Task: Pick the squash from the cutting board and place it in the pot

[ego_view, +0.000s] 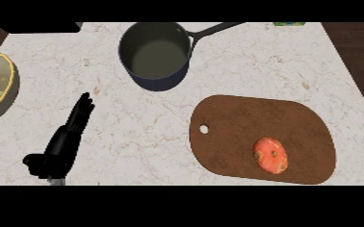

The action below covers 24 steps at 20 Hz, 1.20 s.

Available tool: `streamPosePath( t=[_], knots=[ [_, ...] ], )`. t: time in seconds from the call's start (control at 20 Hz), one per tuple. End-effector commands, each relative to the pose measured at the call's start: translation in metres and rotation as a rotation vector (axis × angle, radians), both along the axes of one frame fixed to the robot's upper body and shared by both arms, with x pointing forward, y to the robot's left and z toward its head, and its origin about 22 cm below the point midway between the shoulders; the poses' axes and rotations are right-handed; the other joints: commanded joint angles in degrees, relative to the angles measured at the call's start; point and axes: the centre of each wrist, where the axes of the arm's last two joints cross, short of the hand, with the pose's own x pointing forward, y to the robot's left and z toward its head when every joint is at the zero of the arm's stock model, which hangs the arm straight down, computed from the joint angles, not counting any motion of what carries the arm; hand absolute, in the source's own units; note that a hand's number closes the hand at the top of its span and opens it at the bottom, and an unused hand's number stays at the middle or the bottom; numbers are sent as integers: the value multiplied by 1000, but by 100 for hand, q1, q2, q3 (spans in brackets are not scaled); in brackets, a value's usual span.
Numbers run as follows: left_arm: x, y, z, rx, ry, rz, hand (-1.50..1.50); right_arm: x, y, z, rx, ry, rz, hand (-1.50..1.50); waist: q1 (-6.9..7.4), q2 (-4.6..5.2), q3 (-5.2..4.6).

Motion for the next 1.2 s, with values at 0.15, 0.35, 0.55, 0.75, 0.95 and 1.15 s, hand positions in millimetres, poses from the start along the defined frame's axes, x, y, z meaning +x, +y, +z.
streamPosePath(
  t=[0.15, 0.35, 0.55, 0.75, 0.95, 1.15],
  knots=[
    [13, -31, 9, -128, 130, -166, 0, 13, 15, -8, -139, 76, 380, -150, 307, -20, 94],
    [12, -54, 9, -204, 191, -246, 0, -8, -33, -24, -668, 401, 184, -150, 371, 92, 38],
    [21, -52, 17, -246, 265, -256, 0, -8, 29, -86, -727, 414, 308, -150, 352, -30, 83],
    [10, -48, 40, -232, 285, -252, 0, -9, 30, -45, -879, 415, 428, -150, 225, -109, 76],
    [17, -57, 42, -250, 288, -219, 0, -18, 49, 16, -941, 442, 443, -150, 102, -120, 70],
    [18, -49, 34, -244, 276, -214, 0, -34, 63, 64, -959, 510, 468, -150, 86, -114, 68]
  ],
)
